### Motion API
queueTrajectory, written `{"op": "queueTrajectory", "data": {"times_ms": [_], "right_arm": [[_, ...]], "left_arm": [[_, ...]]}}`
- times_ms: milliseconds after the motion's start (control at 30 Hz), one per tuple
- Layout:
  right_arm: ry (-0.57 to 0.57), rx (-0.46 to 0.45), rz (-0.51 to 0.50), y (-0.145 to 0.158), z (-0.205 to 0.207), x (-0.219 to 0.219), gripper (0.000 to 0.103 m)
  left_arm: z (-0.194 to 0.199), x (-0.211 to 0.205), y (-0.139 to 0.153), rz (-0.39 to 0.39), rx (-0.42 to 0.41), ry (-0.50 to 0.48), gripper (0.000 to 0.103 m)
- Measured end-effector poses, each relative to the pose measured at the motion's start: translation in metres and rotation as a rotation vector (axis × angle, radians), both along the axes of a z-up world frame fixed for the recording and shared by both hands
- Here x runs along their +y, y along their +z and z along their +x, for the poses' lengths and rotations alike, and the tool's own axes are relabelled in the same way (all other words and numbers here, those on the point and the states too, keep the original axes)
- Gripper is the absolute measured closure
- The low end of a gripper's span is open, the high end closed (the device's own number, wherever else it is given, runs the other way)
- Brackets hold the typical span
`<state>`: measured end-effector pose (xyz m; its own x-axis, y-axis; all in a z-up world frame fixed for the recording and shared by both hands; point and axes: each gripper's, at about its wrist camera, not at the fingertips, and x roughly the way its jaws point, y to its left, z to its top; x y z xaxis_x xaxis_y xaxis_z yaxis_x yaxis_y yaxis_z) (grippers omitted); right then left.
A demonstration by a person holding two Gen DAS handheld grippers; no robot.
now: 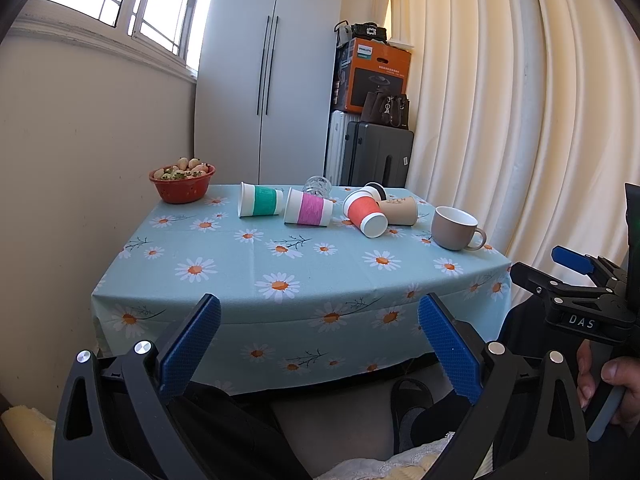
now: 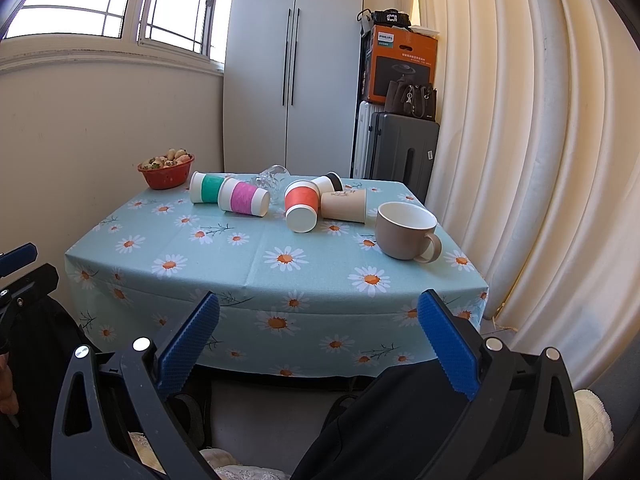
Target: Flip cup upright
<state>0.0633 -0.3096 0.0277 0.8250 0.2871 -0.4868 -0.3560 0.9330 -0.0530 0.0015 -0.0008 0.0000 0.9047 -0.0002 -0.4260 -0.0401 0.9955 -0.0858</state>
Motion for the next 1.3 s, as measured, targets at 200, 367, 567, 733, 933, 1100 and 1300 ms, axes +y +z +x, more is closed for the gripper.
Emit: {"op": "queueTrajectory", "data": {"times_ms": [200, 367, 567, 733, 933, 1100, 1300], "right_arm": [[0.0, 0.0, 0.0, 0.0002, 0.0003, 0.0004, 0.005], [0.0, 0.001, -0.001, -0.0004, 0.0004, 0.0, 0.005], [0.0, 0.001, -0.001, -0.0006, 0.0004, 0.0006, 0.005], [0.0, 0.002, -0.002, -0.0009, 0.0005, 0.0005, 0.005], [-0.001, 0.003, -0.003, -0.0012, 0.0007, 0.0004, 0.005], [-0.001, 0.003, -0.002, -0.0015, 0.0009, 0.0, 0.005], [0.0, 0.004, -0.003, -0.0015, 0.0013, 0.0002, 0.005]], "left_arm": [[0.0, -0.0001, 0.0, -0.001, 0.0, -0.001, 0.007], [0.0, 0.0, 0.0, -0.001, 0.0, -0.001, 0.007], [-0.0001, -0.0001, 0.0, 0.0, 0.0, -0.001, 0.007], [0.0, 0.0, 0.0, -0.001, 0.0, -0.001, 0.007], [-0.0007, -0.0031, -0.0029, 0.0, 0.001, -0.002, 0.007], [-0.001, -0.0034, -0.0007, -0.001, 0.001, -0.001, 0.007], [-0.0009, -0.0034, -0.0007, 0.0, 0.002, -0.001, 0.007]]}}
